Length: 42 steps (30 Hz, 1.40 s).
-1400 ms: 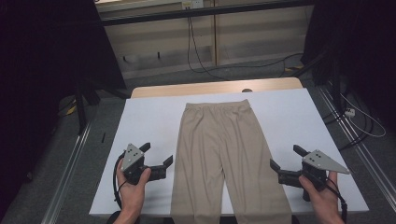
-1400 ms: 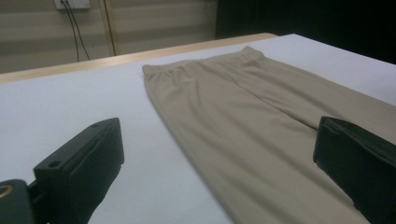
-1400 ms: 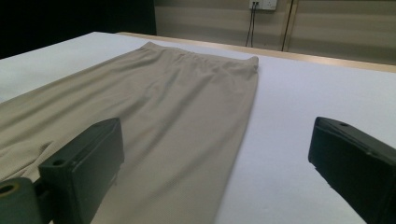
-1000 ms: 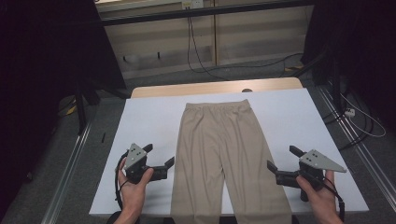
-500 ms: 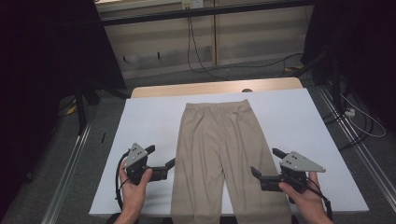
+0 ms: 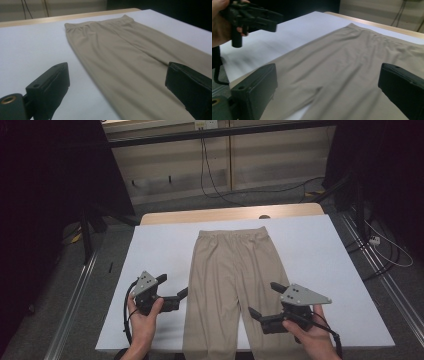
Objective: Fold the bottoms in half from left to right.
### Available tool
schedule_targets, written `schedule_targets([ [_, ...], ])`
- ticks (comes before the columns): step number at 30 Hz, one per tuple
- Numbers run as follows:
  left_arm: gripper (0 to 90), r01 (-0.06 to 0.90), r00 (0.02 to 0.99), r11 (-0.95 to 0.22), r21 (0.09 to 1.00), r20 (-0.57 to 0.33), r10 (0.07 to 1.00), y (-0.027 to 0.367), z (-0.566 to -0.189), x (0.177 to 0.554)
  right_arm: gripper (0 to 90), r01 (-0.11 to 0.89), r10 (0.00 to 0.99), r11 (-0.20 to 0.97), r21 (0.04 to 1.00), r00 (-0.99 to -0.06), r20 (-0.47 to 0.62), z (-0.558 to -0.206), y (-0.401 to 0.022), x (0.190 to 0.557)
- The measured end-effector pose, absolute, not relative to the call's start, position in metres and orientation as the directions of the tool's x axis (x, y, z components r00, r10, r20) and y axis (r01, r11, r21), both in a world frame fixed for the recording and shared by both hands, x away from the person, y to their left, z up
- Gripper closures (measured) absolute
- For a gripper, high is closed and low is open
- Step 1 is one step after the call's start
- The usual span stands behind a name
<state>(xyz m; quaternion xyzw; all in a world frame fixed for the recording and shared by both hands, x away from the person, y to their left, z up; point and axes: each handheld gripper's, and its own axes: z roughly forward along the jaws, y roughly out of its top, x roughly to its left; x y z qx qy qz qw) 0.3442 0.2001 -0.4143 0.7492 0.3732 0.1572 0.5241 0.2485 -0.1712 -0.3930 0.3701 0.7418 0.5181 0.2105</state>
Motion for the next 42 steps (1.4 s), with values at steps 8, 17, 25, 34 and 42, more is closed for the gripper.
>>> schedule_targets([
  [8, 7.7, 0.318, 0.704, -0.281, 0.905, -0.027, 0.71, 0.18, -0.405, 0.367, 4.2, 0.336, 0.727, 0.218, 0.916, -0.682, 0.077, -0.401, -0.134, 0.267],
  [17, 7.8, 0.336, 0.72, -0.323, 0.885, -0.02, 0.694, 0.158, -0.404, 0.401, 3.7, 0.349, 0.679, 0.251, 0.903, -0.728, 0.093, -0.402, -0.1, 0.276],
  [25, 9.6, 0.391, 0.699, -0.347, 0.852, -0.031, 0.714, 0.151, -0.408, 0.437, 4.3, 0.362, 0.679, 0.295, 0.884, -0.73, 0.073, -0.407, -0.074, 0.289],
  [34, 11.1, 0.456, 0.655, -0.352, 0.818, -0.041, 0.755, 0.144, -0.419, 0.481, 6.6, 0.395, 0.659, 0.386, 0.834, -0.751, 0.051, -0.414, -0.032, 0.301],
  [42, 11.2, 0.49, 0.619, -0.312, 0.814, -0.072, 0.782, 0.146, -0.428, 0.497, 22.7, 0.428, 0.614, 0.439, 0.79, -0.785, 0.084, -0.431, -0.001, 0.305],
])
